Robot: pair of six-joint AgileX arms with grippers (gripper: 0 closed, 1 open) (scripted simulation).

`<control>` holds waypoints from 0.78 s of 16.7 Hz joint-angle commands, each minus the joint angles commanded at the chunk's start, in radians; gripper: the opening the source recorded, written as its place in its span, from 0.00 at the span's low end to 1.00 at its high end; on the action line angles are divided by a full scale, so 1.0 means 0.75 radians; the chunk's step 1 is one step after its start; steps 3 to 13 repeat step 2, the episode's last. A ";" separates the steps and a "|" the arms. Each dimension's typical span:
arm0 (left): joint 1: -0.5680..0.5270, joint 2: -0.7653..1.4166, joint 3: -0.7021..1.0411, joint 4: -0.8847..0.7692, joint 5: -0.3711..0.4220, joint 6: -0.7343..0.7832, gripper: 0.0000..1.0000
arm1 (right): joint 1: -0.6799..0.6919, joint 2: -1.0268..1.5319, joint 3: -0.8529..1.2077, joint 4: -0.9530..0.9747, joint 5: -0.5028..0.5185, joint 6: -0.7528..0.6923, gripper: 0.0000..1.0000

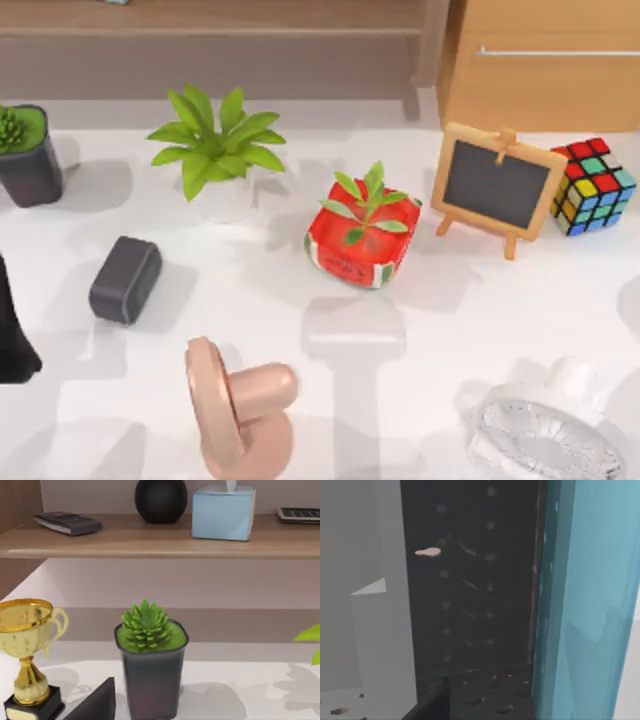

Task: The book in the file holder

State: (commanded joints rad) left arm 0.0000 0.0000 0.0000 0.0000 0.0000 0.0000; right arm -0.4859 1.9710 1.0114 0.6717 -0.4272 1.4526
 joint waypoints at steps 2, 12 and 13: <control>0.000 0.000 0.000 0.000 0.000 0.000 1.00 | 0.000 0.000 0.000 0.000 0.000 0.000 1.00; 0.000 0.000 0.000 0.000 0.000 0.000 1.00 | 0.000 0.000 0.000 0.000 0.000 0.000 1.00; 0.000 0.000 0.000 0.000 0.000 0.000 1.00 | 0.000 0.000 0.000 0.000 0.000 0.000 1.00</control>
